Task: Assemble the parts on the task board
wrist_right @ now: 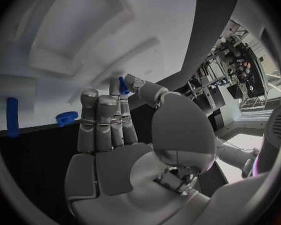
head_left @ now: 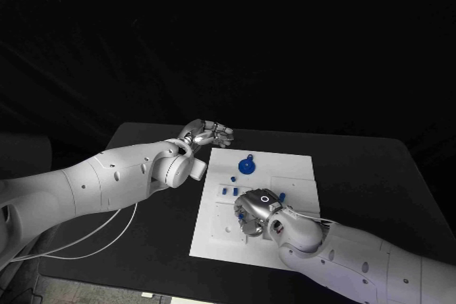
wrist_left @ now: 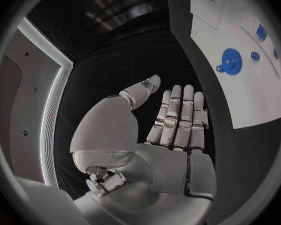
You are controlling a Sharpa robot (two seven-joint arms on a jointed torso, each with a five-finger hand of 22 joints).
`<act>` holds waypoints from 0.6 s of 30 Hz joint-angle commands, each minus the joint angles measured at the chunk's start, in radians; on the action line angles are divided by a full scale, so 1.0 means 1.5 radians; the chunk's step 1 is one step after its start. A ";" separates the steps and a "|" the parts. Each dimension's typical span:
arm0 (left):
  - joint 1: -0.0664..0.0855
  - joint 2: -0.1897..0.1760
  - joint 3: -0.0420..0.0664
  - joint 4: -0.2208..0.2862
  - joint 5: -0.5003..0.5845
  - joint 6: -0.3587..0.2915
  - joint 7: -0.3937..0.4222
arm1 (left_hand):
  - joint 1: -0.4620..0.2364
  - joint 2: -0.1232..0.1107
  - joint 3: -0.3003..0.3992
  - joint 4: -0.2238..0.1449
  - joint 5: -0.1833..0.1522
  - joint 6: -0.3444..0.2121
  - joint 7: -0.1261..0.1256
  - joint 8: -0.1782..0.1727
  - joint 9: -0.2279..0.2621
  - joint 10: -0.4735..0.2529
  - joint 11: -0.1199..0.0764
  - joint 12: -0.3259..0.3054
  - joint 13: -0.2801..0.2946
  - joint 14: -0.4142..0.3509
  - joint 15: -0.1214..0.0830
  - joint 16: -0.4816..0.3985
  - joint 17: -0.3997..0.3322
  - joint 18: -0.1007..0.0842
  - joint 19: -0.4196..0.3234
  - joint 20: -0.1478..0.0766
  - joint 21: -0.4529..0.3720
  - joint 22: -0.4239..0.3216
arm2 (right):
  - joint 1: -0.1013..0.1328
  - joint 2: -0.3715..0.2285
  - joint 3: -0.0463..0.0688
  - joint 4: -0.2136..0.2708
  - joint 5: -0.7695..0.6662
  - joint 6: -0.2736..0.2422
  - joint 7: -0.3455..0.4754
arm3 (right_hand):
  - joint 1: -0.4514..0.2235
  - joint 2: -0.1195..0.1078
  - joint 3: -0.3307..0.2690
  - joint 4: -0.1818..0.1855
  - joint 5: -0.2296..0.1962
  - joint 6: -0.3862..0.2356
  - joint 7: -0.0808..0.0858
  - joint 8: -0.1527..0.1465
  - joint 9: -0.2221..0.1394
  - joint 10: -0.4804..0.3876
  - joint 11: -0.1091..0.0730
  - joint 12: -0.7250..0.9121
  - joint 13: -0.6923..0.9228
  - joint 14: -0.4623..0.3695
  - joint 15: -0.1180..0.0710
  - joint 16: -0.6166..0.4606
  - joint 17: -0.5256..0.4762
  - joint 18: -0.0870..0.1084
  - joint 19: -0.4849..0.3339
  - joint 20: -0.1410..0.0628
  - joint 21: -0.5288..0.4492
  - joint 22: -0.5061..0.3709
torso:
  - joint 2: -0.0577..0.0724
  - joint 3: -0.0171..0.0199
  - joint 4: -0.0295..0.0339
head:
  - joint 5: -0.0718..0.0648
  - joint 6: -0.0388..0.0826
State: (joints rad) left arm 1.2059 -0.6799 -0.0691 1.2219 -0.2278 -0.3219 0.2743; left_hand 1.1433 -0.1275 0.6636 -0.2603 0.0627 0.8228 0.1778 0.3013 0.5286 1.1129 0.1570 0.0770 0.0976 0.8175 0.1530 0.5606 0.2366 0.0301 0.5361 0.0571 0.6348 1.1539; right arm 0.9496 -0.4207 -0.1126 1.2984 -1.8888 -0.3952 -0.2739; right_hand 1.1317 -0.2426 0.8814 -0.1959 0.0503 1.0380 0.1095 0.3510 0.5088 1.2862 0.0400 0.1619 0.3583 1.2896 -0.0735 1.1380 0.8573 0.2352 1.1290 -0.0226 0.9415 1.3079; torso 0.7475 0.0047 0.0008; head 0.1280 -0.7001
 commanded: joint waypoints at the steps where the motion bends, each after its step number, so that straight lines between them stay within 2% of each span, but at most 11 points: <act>1: 0.001 0.001 0.001 0.003 -0.002 0.007 0.004 | 0.003 0.001 -0.004 -0.001 -0.002 -0.005 0.000 0.003 -0.001 -0.005 0.001 -0.002 -0.001 0.002 0.004 -0.002 0.001 0.009 -0.002 0.001 -0.004 0.001 | -0.004 0.000 -0.003 -0.005 0.010 0.031 -0.002 | -0.004 -0.012 -0.010 0.001 0.000 -0.015 0.005 -0.006 -0.002 -0.009 0.003 -0.006 -0.004 0.002 0.004 -0.005 -0.001 0.018 -0.004 0.001 -0.004 0.011 | 0.000 0.0001 -0.0001 | 0.000 0.000; 5: 0.001 0.001 0.001 0.003 -0.002 0.008 0.004 | 0.003 0.000 -0.004 -0.001 -0.002 -0.005 0.000 0.003 -0.001 -0.005 0.001 -0.002 -0.001 0.002 0.004 -0.003 0.001 0.009 -0.002 0.001 -0.004 0.001 | -0.003 0.000 -0.003 -0.006 0.011 0.033 -0.003 | -0.008 -0.022 -0.024 0.002 0.000 -0.031 0.013 -0.015 -0.006 -0.025 0.010 -0.017 -0.007 -0.002 0.010 -0.007 -0.002 0.018 -0.006 0.003 -0.007 0.011 | 0.000 0.0003 0.0000 | 0.000 0.000; 18: 0.001 -0.001 0.001 0.003 -0.002 0.010 0.002 | 0.003 0.000 -0.004 0.000 -0.002 -0.007 0.001 0.003 -0.001 -0.006 0.002 -0.002 -0.001 0.002 0.004 -0.004 0.002 0.009 -0.003 0.001 -0.004 0.001 | -0.003 -0.001 -0.003 -0.005 0.015 0.018 -0.004 | -0.005 -0.033 -0.040 0.002 0.001 -0.050 0.022 -0.028 -0.013 -0.050 0.020 -0.034 -0.011 -0.007 0.020 -0.007 -0.004 0.018 -0.011 0.006 -0.012 0.010 | 0.000 0.0009 -0.0002 | -0.001 0.000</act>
State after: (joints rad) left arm 1.2060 -0.6813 -0.0689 1.2233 -0.2280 -0.3209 0.2733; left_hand 1.1433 -0.1275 0.6636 -0.2603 0.0627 0.8193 0.1815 0.3013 0.5276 1.1093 0.1606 0.0770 0.0968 0.8175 0.1530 0.5606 0.2385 0.0300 0.5361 0.0571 0.6348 1.1547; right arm 0.9510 -0.4202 -0.1127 1.2979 -1.8721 -0.3940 -0.2703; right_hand 1.1255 -0.2831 0.8282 -0.1940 0.0503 0.9885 0.1229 0.3153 0.4896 1.2341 0.0557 0.1533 0.3618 1.2806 -0.0496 1.1324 0.8525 0.2349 1.1198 -0.0136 0.9280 1.3080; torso 0.7474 0.0058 0.0003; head 0.1268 -0.6995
